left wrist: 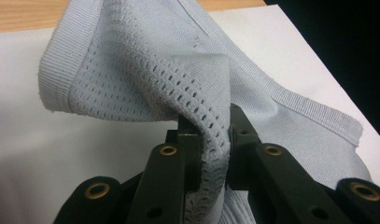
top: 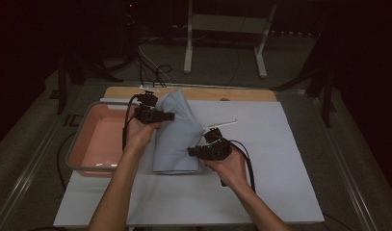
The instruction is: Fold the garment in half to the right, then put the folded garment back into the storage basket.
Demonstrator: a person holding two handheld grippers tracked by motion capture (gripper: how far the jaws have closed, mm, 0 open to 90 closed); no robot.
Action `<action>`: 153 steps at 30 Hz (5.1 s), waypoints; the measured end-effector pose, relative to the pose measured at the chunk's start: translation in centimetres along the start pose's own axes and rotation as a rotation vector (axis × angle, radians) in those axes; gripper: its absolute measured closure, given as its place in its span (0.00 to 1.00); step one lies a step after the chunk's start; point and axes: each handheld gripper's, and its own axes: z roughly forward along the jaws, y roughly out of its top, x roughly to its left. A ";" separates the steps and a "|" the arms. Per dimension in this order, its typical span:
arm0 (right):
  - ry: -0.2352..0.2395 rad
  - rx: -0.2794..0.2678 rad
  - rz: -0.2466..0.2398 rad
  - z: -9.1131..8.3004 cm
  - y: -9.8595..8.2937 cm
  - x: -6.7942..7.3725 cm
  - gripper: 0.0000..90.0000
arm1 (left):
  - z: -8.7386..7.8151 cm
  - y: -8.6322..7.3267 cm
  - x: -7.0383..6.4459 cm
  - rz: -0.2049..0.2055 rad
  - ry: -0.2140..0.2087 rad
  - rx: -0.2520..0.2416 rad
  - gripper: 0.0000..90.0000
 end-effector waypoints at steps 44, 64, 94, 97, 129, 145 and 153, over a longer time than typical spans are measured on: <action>0.043 -0.025 0.004 1.5 2.3 2.5 0.89 | -3.3 1.0 1.5 0.013 0.055 -0.023 0.90; 0.070 -0.028 -0.003 2.6 3.9 4.3 0.89 | -5.4 1.5 2.7 0.009 0.091 -0.034 0.90; 0.101 -0.029 -0.011 4.4 5.6 6.4 0.89 | -6.9 1.6 4.7 0.001 0.124 -0.031 0.90; 0.097 -0.030 -0.008 4.7 5.7 6.6 0.89 | -7.1 1.5 5.0 -0.004 0.129 -0.035 0.90; 0.100 -0.026 -0.014 6.7 7.0 8.2 0.89 | -8.3 1.3 7.0 -0.012 0.155 -0.044 0.90; 0.099 -0.030 -0.016 7.5 7.2 8.8 0.89 | -8.5 1.3 7.6 -0.014 0.166 -0.046 0.90; 0.105 -0.028 -0.002 8.1 7.3 9.0 0.89 | -8.8 1.1 8.0 -0.018 0.178 -0.047 0.90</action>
